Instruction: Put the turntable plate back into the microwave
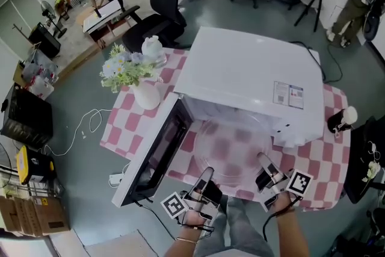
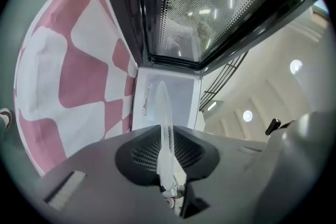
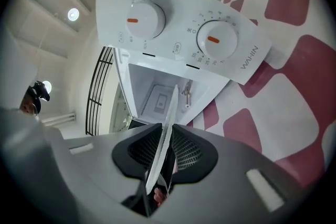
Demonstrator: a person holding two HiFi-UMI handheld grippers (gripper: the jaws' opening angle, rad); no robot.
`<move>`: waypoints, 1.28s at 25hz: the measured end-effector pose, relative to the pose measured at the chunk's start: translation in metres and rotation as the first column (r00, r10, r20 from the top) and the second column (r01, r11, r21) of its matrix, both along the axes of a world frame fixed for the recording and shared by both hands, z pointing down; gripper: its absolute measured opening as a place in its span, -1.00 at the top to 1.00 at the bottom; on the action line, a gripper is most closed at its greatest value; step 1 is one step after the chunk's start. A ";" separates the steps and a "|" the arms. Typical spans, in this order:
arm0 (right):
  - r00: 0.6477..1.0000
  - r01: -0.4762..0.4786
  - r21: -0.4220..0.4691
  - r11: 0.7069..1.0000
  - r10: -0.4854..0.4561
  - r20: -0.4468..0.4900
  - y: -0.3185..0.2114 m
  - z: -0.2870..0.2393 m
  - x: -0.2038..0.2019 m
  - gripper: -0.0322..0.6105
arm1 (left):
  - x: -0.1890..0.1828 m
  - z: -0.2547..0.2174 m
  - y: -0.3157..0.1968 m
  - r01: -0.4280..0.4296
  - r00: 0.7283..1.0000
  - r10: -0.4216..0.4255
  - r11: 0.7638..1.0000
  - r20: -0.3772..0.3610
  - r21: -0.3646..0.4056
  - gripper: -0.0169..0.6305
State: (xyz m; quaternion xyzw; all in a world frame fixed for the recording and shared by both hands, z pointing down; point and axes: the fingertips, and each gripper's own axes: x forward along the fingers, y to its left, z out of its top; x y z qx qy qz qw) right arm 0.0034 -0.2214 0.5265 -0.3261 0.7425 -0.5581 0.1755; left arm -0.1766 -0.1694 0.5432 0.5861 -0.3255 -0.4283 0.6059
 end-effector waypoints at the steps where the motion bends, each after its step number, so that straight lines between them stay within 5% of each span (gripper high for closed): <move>1: 1.000 0.005 0.007 1.000 -0.005 -0.002 -0.004 0.000 -0.001 0.72 | -0.001 0.001 -0.002 0.012 1.000 -0.012 1.000 -0.006 0.005 0.78; 32: 0.998 0.017 0.054 0.998 -0.013 -0.066 -0.036 -0.005 -0.005 0.63 | 0.008 -0.003 -0.081 0.124 0.992 -0.125 0.989 0.008 0.078 0.74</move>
